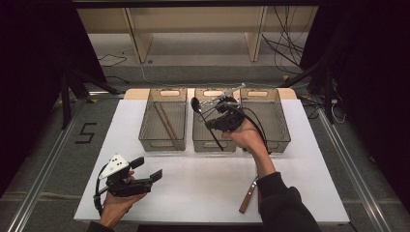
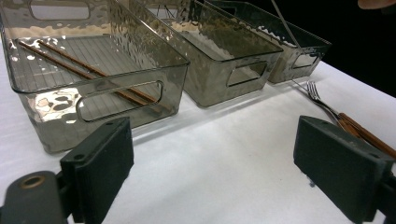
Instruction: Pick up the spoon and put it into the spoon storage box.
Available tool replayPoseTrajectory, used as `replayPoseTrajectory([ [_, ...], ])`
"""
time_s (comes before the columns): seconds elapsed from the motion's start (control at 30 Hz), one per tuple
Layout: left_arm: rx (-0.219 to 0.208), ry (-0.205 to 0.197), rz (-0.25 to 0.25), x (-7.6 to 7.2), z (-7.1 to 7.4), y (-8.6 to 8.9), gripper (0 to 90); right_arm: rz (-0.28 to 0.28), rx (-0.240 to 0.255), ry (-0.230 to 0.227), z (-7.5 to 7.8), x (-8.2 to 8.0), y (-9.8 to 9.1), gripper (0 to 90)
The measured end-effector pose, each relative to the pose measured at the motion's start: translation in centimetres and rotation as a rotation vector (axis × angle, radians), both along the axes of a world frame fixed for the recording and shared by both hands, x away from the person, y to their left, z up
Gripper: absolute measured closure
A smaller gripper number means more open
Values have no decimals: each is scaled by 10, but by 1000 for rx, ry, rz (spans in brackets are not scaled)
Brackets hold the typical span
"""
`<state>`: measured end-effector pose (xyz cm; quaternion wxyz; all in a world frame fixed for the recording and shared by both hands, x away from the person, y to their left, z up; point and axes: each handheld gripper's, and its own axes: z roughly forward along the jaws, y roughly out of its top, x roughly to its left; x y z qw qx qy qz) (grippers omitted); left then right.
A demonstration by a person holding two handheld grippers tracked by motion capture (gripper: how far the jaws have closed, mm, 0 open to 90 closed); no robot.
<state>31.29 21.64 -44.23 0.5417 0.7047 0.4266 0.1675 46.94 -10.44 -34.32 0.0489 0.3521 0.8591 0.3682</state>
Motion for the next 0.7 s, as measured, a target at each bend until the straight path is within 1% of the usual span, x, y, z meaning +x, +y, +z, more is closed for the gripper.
replayPoseTrajectory([
  [0.17, 0, 0, -1, 0, 0, 0, 116, -51, 1, -19, 7, 10, -4, 862],
  [0.27, -2, 0, 1, 0, 0, 0, 116, -79, 1, -31, 9, 16, -6, 862],
  [0.3, -3, 1, 2, 0, 0, 0, 116, -93, 5, -35, 9, 18, -7, 862],
  [0.33, -3, 1, 2, 0, 0, 0, 116, -98, 5, -36, 9, 19, -8, 862],
  [0.4, -3, 1, 0, 0, 0, 0, 116, -111, 20, -35, 9, 22, -10, 861],
  [0.7, -3, 1, -1, 0, 0, 0, 116, -161, 24, -29, 4, 35, -15, 862],
])
